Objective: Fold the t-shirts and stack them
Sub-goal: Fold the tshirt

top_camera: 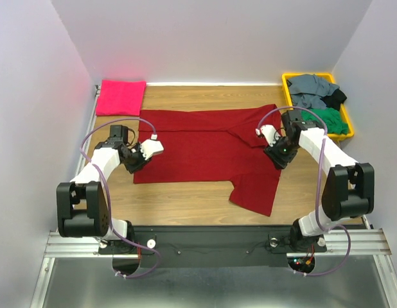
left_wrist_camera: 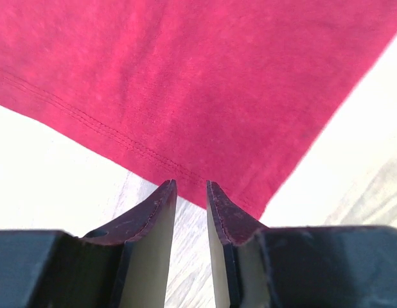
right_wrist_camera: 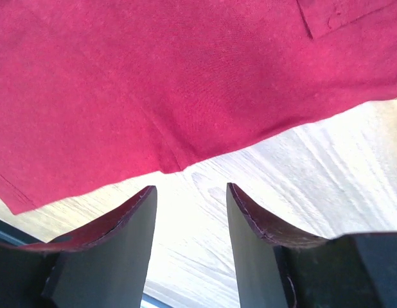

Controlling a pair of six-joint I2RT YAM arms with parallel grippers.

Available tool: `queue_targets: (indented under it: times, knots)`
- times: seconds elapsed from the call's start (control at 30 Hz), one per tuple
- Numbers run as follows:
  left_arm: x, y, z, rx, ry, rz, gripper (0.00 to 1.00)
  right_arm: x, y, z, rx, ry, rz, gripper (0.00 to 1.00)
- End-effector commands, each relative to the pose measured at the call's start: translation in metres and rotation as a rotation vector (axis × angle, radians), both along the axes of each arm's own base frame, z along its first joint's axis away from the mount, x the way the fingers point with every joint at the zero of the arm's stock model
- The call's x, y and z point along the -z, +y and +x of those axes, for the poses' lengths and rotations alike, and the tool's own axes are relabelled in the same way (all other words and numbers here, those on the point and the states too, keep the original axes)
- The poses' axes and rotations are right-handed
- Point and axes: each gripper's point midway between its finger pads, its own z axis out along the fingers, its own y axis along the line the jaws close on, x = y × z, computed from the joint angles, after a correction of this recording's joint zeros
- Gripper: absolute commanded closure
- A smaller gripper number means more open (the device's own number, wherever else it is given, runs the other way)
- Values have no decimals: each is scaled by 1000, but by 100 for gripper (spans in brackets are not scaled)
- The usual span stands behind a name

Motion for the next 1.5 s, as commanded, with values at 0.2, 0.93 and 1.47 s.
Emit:
queue_targets:
  times: [0.2, 0.93, 1.47]
  knots:
    - [-5, -9, -19, 62, 35, -38, 62, 7, 29, -51, -263, 49, -6, 34]
    - [17, -20, -24, 132, -22, 46, 57, 78, 20, -89, -361, -23, -251, 69]
    - [23, 6, -64, 276, 24, 214, 60, 48, 25, -100, -329, -32, -194, 99]
